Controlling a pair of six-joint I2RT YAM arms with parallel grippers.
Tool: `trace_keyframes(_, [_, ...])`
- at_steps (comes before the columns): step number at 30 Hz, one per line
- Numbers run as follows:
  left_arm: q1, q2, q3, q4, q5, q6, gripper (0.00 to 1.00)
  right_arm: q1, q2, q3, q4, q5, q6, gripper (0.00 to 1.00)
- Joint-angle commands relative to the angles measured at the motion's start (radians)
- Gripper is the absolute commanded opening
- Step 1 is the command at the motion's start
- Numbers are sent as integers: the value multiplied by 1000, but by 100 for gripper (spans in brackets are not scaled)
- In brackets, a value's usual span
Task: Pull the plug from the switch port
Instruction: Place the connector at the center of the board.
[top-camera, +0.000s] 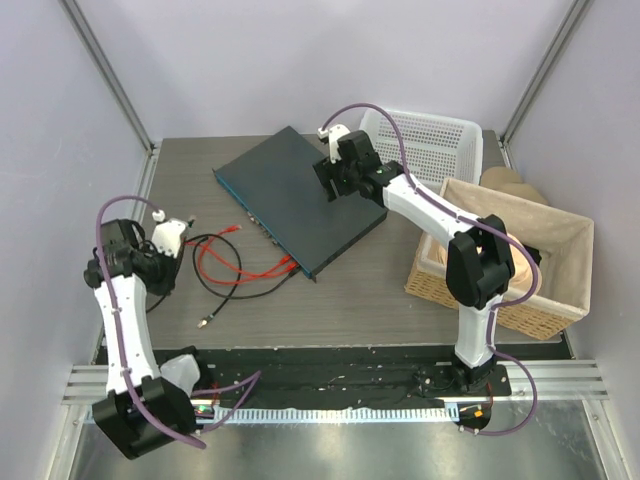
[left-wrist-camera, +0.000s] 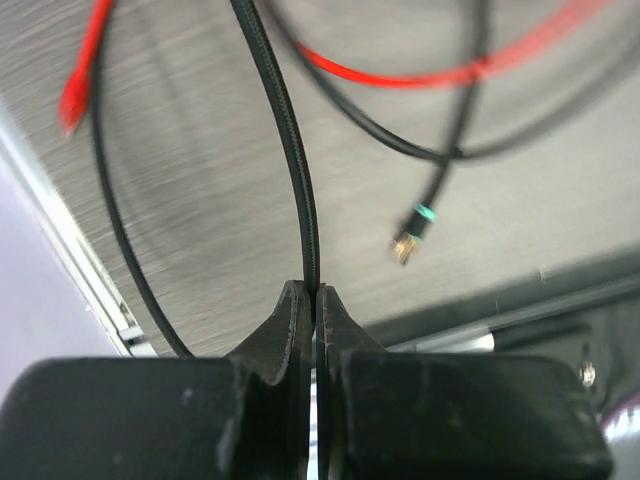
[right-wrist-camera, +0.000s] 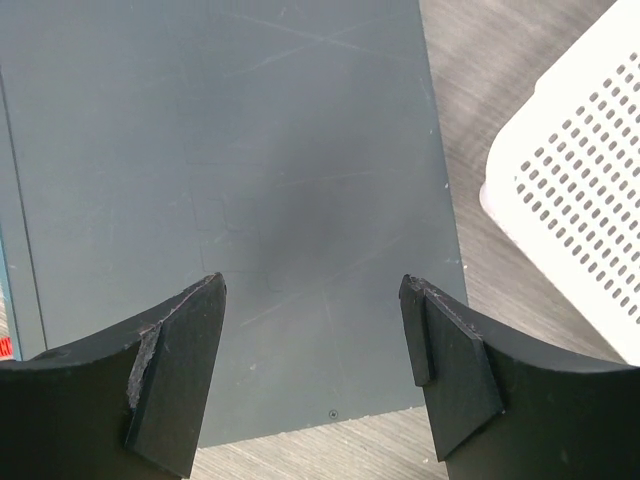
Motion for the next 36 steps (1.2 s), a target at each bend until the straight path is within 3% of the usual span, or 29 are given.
trace_keyframes(1, [7,107,56,251,-145,-263,0,1,-34,55,33,-6,-15,78])
trace_keyframes(7, [4,416,204,275,-189,-395,0,3,-69,-11,41,-20,-26,78])
trace_keyframes(10, [-6,485,268,259,-159,-429,25,3,-89,-43,39,-29,-26,78])
trace_keyframes(11, [-13,482,277,259,-156,-435,38,3,-93,-49,39,-31,-27,78])
trace_keyframes(15, [-56,299,277,307,-43,-437,59,3,-109,-75,35,-32,-36,78])
trace_keyframes(17, [-72,234,273,328,85,-434,70,3,-113,-88,35,-32,-44,77])
trace_keyframes(23, [-194,157,276,315,356,-548,74,3,-110,-106,35,-60,-41,78])
trace_keyframes(29, [-282,197,149,446,438,-737,74,20,-95,-77,22,-68,-38,77])
trace_keyframes(36, [-363,289,112,522,522,-800,70,41,-117,-126,10,-120,-53,78])
